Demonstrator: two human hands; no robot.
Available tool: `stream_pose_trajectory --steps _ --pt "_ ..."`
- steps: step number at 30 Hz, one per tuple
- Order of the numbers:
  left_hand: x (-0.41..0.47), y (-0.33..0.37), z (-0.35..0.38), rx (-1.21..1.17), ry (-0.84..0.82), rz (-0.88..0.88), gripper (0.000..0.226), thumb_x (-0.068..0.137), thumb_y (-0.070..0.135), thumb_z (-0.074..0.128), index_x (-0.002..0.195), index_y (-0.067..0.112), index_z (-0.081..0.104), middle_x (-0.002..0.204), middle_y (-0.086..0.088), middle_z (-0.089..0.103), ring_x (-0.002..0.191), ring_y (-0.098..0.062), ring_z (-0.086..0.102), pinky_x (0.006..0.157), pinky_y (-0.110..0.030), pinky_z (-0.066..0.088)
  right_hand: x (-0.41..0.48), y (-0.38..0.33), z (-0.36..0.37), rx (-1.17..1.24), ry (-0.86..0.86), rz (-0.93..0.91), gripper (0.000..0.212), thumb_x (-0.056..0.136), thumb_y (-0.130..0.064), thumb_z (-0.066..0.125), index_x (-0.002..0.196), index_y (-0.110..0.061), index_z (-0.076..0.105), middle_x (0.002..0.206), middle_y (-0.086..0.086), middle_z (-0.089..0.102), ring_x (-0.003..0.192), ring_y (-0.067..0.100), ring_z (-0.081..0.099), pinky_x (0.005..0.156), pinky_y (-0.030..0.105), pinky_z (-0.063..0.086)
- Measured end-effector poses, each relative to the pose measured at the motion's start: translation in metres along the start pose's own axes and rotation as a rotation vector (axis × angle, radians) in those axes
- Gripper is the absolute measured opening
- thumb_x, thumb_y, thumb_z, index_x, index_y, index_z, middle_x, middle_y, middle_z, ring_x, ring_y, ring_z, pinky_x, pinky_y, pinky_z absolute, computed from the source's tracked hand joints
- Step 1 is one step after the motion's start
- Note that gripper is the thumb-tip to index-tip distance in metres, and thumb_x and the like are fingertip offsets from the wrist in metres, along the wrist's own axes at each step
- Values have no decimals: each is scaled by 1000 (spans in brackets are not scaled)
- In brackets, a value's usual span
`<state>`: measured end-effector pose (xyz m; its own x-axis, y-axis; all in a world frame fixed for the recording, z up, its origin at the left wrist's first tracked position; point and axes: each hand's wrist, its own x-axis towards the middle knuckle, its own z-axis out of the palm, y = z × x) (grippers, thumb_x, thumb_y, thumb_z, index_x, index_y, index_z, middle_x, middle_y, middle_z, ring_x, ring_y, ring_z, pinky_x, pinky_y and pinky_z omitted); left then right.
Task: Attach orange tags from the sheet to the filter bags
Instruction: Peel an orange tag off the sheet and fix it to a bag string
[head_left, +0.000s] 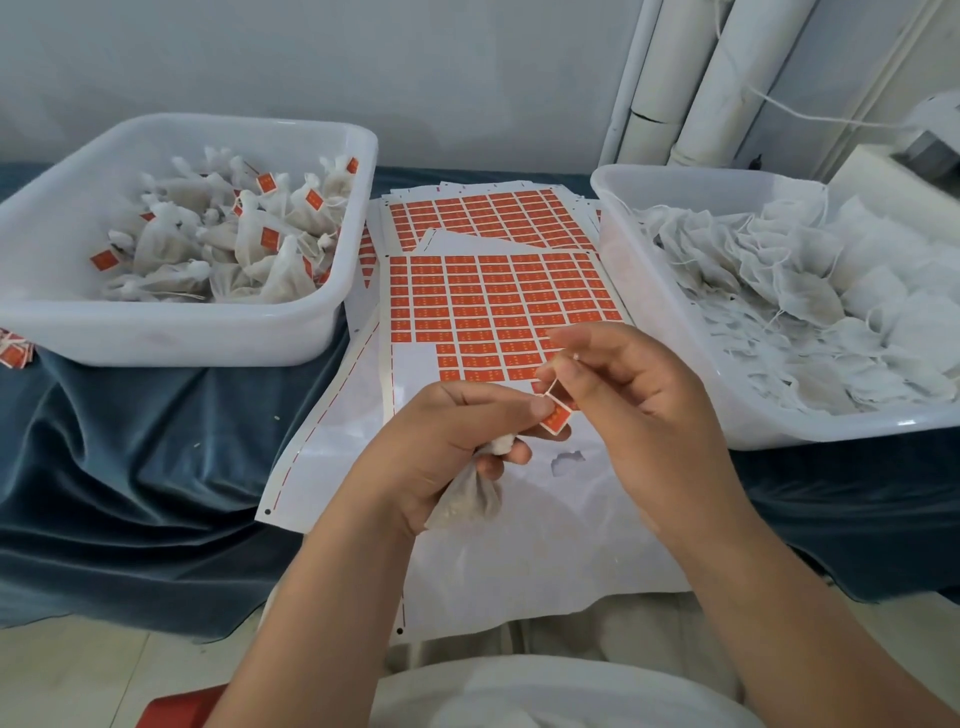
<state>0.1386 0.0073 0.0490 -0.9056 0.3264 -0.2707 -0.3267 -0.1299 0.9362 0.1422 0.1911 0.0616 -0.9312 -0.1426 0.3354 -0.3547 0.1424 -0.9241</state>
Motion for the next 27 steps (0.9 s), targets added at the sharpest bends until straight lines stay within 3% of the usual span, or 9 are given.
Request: stream_pose_trajectory --steps 4,7,10,14,20,24,27 --pt "-1 0 3 49 112 84 9 90 28 80 88 21 85 97 -3 80 65 -5 66 56 -17 48 5 1 -1 98 -25 164 25 101 -51 57 121 -41 68 111 -8 78 104 15 76 88 24 60" --pt "-2 -1 6 39 199 160 8 90 24 78 87 23 86 86 -3 79 66 -5 67 57 -17 49 7 2 -4 -24 -120 250 39 87 -65 67 112 -35 68 103 -13 78 91 11 78 76 21 62" --pt "-2 -2 8 41 237 199 11 92 20 77 88 23 86 80 -4 77 66 -6 67 58 -16 50 5 2 -4 -139 -191 174 30 89 -55 70 105 -30 71 94 -12 79 84 10 78 72 19 60" --pt "-3 -2 7 66 251 208 10 92 25 76 88 27 85 88 -1 79 69 -7 69 62 -18 53 5 4 -5 -190 -161 99 14 95 -42 70 94 -28 73 86 -13 77 79 9 76 68 17 57" --pt "-3 1 4 74 226 159 14 97 29 72 94 28 85 97 0 81 76 -12 73 68 -21 53 4 8 -5 -277 -137 74 15 103 -30 62 91 -29 72 81 -15 74 78 10 73 70 16 57" --pt "-3 1 10 80 252 167 15 98 31 71 93 25 84 94 1 81 76 -14 75 67 -20 54 0 9 2 -370 -21 -28 19 100 -19 67 83 -28 69 77 -12 69 78 13 68 66 19 55" --pt "-3 -3 16 162 321 247 15 99 29 70 91 23 81 84 5 80 71 -10 74 63 -14 53 -3 8 6 -376 27 -70 17 97 -24 65 80 -28 67 77 -12 69 79 11 68 67 16 55"
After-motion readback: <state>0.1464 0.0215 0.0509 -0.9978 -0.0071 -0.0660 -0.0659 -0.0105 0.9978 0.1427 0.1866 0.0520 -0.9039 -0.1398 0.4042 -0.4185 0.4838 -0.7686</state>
